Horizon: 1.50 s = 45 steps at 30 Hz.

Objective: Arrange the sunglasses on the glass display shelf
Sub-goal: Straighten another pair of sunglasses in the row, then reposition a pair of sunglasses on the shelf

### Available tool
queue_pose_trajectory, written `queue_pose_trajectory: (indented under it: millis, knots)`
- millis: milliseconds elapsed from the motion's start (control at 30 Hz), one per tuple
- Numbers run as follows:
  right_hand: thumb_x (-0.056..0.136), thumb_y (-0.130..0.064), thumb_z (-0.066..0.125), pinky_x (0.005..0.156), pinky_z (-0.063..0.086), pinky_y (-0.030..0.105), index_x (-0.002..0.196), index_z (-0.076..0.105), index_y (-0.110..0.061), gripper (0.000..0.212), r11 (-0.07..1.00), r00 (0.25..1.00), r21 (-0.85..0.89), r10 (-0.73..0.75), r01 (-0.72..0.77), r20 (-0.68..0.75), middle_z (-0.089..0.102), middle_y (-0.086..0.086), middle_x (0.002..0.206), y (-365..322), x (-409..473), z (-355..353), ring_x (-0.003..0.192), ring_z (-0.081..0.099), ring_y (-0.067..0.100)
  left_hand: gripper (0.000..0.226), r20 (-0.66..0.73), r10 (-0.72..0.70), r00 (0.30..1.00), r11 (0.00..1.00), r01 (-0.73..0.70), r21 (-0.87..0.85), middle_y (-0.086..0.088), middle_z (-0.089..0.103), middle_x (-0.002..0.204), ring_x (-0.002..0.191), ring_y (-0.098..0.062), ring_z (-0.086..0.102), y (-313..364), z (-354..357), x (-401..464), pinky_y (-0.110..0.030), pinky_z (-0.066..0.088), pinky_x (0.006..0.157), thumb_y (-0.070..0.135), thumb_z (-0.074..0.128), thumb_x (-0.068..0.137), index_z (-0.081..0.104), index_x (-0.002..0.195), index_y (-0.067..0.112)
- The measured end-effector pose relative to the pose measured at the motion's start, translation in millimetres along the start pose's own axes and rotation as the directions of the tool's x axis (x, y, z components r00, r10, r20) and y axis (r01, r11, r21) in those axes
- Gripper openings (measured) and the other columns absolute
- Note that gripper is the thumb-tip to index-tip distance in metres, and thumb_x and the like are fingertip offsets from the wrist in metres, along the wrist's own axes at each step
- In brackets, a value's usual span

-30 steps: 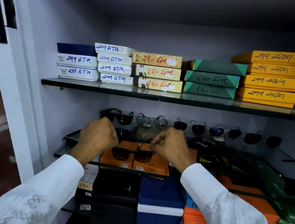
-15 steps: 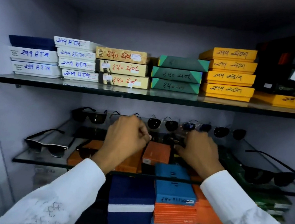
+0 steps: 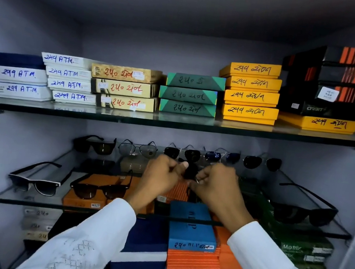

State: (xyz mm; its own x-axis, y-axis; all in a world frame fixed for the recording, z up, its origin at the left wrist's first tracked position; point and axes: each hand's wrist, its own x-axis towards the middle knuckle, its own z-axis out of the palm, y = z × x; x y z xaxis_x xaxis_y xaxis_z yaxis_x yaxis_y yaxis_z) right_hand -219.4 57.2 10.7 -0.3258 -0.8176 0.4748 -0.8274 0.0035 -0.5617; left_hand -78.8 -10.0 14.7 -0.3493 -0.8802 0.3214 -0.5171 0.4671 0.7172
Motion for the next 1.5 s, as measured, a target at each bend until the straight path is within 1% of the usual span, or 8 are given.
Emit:
queue_pose_trajectory:
  millis: [133, 267, 467, 567, 900, 1267, 1400, 1500]
  knots:
    - [0.074, -0.034, 0.083, 0.066, 0.062, 0.033, 0.079, 0.075, -0.018, 0.019, 0.993, 0.992, -0.024, -0.121, 0.120, -0.045, 0.071, -0.004, 0.070, -22, -13, 1, 0.066, 0.069, 0.013, 0.041, -0.044, -0.057, 0.997, 0.942, 0.039, -0.334, -0.018, 0.079, 0.085, 0.084, -0.037, 0.075, -4, -10, 4, -0.042, 0.060, 0.079, 0.038, 0.068, 0.092, 0.077, 0.088, -0.002]
    - [0.078, -0.035, 0.081, 0.072, 0.062, 0.033, 0.094, 0.078, -0.019, 0.023, 0.989, 0.987, 0.031, -0.149, 0.147, 0.057, 0.073, -0.005, 0.078, -25, -15, -7, 0.072, 0.070, 0.010, 0.026, -0.014, -0.032, 0.999, 0.908, 0.024, -0.419, -0.016, 0.080, 0.089, 0.077, -0.022, 0.074, -1, -19, 4, -0.015, 0.057, 0.063, 0.025, 0.077, 0.086, 0.079, 0.090, -0.001]
    - [0.089, -0.032, 0.070, 0.084, 0.060, 0.033, 0.109, 0.075, -0.024, 0.022, 0.923, 0.914, -0.083, -0.384, 0.376, -0.131, 0.076, -0.004, 0.100, -21, -3, -34, 0.090, 0.068, 0.010, 0.016, 0.013, 0.137, 0.991, 0.971, -0.131, -0.200, -0.006, 0.080, 0.087, 0.081, -0.018, 0.072, -1, -45, 1, -0.036, 0.056, 0.082, 0.024, 0.074, 0.088, 0.081, 0.091, 0.010]
    - [0.092, -0.032, 0.064, 0.102, 0.049, 0.037, 0.133, 0.062, -0.022, 0.042, 0.843, 0.863, -0.201, -0.504, 0.499, 0.028, 0.067, 0.000, 0.129, -22, 6, -37, 0.120, 0.056, 0.019, 0.009, 0.091, 0.212, 0.973, 0.976, -0.208, -0.058, 0.007, 0.078, 0.077, 0.069, -0.003, 0.070, 1, -57, -5, -0.025, 0.055, 0.069, 0.028, 0.074, 0.088, 0.081, 0.084, 0.024]
    - [0.093, -0.035, 0.063, 0.084, 0.054, 0.039, 0.116, 0.073, -0.027, 0.027, 0.776, 0.803, -0.207, -0.583, 0.596, 0.126, 0.073, -0.001, 0.105, -28, 5, -36, 0.102, 0.062, 0.018, 0.008, 0.092, 0.254, 0.963, 0.962, -0.262, 0.082, 0.009, 0.079, 0.082, 0.076, -0.001, 0.072, 9, -72, -19, -0.014, 0.053, 0.068, 0.029, 0.079, 0.084, 0.081, 0.092, 0.026]
    - [0.085, -0.025, 0.074, 0.056, 0.061, 0.026, 0.074, 0.071, -0.018, 0.013, 0.980, 0.978, 0.018, -0.195, 0.197, -0.076, 0.070, -0.002, 0.057, -20, -1, -21, 0.052, 0.068, 0.009, 0.020, -0.284, 0.156, 0.946, 0.988, -0.145, 0.060, 0.007, 0.078, 0.077, 0.055, 0.005, 0.064, -10, -80, -14, -0.007, 0.050, 0.059, 0.026, 0.086, 0.076, 0.083, 0.094, 0.017]
    - [0.079, -0.021, 0.077, 0.064, 0.058, 0.025, 0.082, 0.068, -0.019, 0.009, 0.998, 0.995, -0.023, -0.057, 0.055, -0.086, 0.068, -0.004, 0.068, -17, 5, -16, 0.065, 0.068, 0.013, 0.016, -0.255, 0.079, 0.964, 0.997, -0.073, 0.034, 0.001, 0.074, 0.062, 0.039, 0.002, 0.060, -21, -77, -3, -0.010, 0.049, 0.047, 0.019, 0.090, 0.072, 0.077, 0.082, 0.015]
    - [0.078, -0.016, 0.072, 0.072, 0.063, 0.036, 0.084, 0.072, -0.013, 0.007, 1.000, 1.000, -0.012, 0.011, -0.012, -0.014, 0.073, 0.004, 0.080, -14, 2, -7, 0.075, 0.071, 0.021, 0.013, -0.205, 0.065, 0.977, 0.984, -0.028, 0.178, 0.007, 0.074, 0.072, 0.061, 0.001, 0.066, -28, -71, 7, -0.017, 0.056, 0.068, 0.020, 0.090, 0.070, 0.080, 0.076, 0.015]
